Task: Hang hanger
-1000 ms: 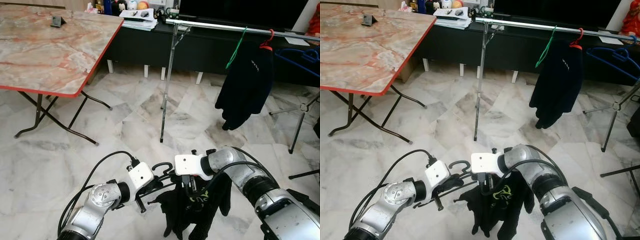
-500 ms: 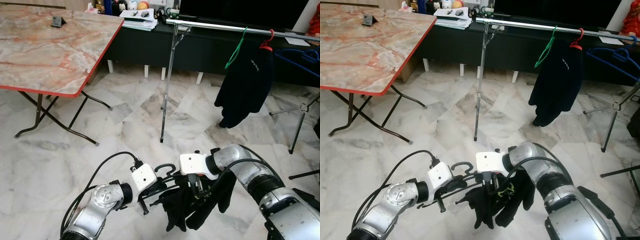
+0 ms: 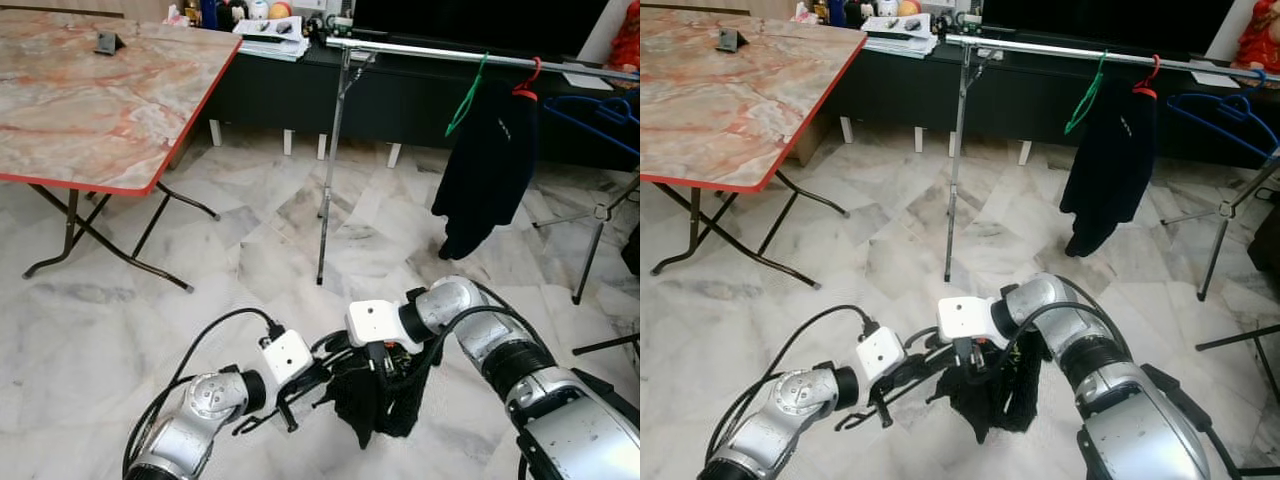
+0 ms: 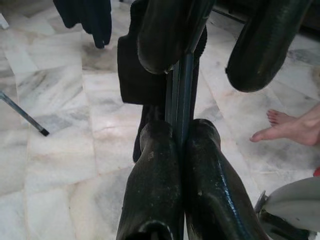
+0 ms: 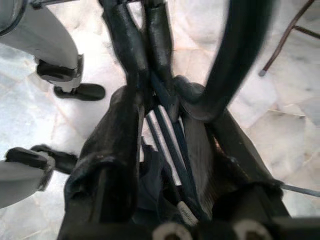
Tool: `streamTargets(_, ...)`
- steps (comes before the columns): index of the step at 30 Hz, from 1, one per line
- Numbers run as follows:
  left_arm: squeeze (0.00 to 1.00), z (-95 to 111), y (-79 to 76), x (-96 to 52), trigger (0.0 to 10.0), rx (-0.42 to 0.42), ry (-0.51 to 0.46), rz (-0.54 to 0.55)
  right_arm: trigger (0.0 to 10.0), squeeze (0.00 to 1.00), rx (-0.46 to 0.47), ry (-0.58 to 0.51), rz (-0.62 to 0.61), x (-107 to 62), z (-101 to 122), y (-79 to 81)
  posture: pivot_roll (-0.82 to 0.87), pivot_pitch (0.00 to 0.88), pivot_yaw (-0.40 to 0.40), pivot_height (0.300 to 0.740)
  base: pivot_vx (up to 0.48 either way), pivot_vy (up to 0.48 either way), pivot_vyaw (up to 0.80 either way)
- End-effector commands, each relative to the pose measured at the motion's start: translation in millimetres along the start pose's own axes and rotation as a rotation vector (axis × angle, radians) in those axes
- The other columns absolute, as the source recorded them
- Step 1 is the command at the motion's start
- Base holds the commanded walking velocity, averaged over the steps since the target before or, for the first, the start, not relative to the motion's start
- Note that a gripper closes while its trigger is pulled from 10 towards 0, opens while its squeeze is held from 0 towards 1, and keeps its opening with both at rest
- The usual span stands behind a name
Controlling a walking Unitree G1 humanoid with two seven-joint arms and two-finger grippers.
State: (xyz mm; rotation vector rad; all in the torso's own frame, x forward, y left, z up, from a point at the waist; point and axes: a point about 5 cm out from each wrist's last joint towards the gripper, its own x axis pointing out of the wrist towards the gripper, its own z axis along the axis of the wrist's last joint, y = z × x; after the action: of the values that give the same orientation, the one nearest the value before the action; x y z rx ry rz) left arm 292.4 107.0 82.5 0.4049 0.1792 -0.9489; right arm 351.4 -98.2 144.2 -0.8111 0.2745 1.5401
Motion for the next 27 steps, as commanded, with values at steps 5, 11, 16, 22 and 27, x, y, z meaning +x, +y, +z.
streamTargets(5,0.00,-7,-1.8,-1.6,0.0,-0.011,0.026,0.007,10.0,0.00,-0.061,-0.074,-0.110,-25.6,20,-21.6,0.07,0.151,-0.125,0.740,0.000,0.000,0.00)
streamTargets(11,0.00,-10,-1.5,-2.9,0.0,-0.018,0.034,0.008,10.0,0.00,-0.063,-0.051,-0.179,-46.7,16,-27.2,0.06,0.149,-0.122,0.740,0.000,0.000,0.00)
streamTargets(16,0.00,-12,-0.1,-5.2,0.0,-0.018,0.038,0.012,10.0,0.00,-0.050,0.037,-0.168,-55.1,-1,-20.0,0.06,0.151,-0.120,0.740,0.000,0.000,0.00)
streamTargets(22,0.00,-17,5.1,-16.3,0.0,-0.031,0.044,0.033,10.0,0.00,0.015,0.127,-0.207,-70.2,-29,-7.9,0.06,0.154,-0.121,0.740,0.000,0.000,0.00)
streamTargets(27,0.00,-19,9.8,-24.6,0.0,-0.054,0.035,0.061,10.0,0.00,0.089,0.125,-0.286,-87.5,-42,-4.0,0.06,0.155,-0.122,0.740,0.000,0.000,0.00)
